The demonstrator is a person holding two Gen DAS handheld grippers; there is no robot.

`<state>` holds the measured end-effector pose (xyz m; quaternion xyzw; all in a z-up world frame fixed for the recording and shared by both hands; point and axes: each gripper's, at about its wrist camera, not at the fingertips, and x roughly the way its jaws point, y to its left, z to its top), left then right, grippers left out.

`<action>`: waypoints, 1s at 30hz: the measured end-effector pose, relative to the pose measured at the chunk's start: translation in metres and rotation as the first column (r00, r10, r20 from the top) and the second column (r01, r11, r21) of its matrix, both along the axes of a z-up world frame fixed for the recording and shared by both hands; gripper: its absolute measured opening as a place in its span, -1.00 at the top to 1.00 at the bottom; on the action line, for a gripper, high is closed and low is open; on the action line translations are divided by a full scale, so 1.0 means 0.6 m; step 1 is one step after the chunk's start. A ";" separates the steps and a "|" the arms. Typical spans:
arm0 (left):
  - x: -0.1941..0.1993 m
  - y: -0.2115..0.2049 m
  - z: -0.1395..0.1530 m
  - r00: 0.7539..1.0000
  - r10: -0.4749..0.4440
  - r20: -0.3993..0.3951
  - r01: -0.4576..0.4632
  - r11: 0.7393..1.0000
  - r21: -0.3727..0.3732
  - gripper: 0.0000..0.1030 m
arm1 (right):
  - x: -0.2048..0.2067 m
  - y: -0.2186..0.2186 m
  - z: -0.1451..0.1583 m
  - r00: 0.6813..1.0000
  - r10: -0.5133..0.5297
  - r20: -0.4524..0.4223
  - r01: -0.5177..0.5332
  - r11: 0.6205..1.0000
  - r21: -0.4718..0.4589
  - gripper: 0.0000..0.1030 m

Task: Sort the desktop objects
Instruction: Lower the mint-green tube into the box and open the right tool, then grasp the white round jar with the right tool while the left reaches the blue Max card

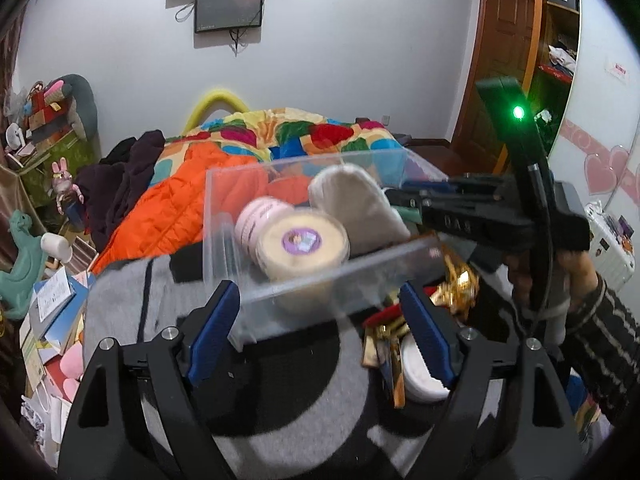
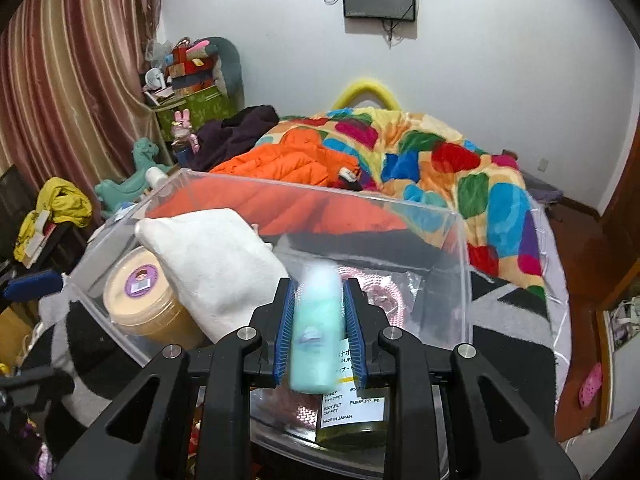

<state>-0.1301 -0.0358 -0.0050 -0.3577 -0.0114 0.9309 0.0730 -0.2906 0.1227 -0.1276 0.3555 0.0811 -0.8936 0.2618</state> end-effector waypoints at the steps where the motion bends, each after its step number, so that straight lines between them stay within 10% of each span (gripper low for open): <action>1: 0.002 0.000 -0.004 1.000 -0.004 0.006 0.004 1.000 0.004 -0.60 | 0.003 0.000 0.000 1.000 -0.004 -0.006 0.004 1.000 0.005 0.56; 15: 0.041 0.002 -0.053 0.998 0.008 0.061 -0.008 1.000 0.001 -0.60 | 0.126 0.035 0.032 0.991 0.026 -0.133 -0.020 0.999 0.044 0.22; 30: 0.084 -0.005 -0.077 0.994 0.030 0.106 -0.038 0.996 0.075 -0.60 | 0.262 0.039 -0.014 0.984 0.161 -0.073 -0.161 0.987 0.013 0.12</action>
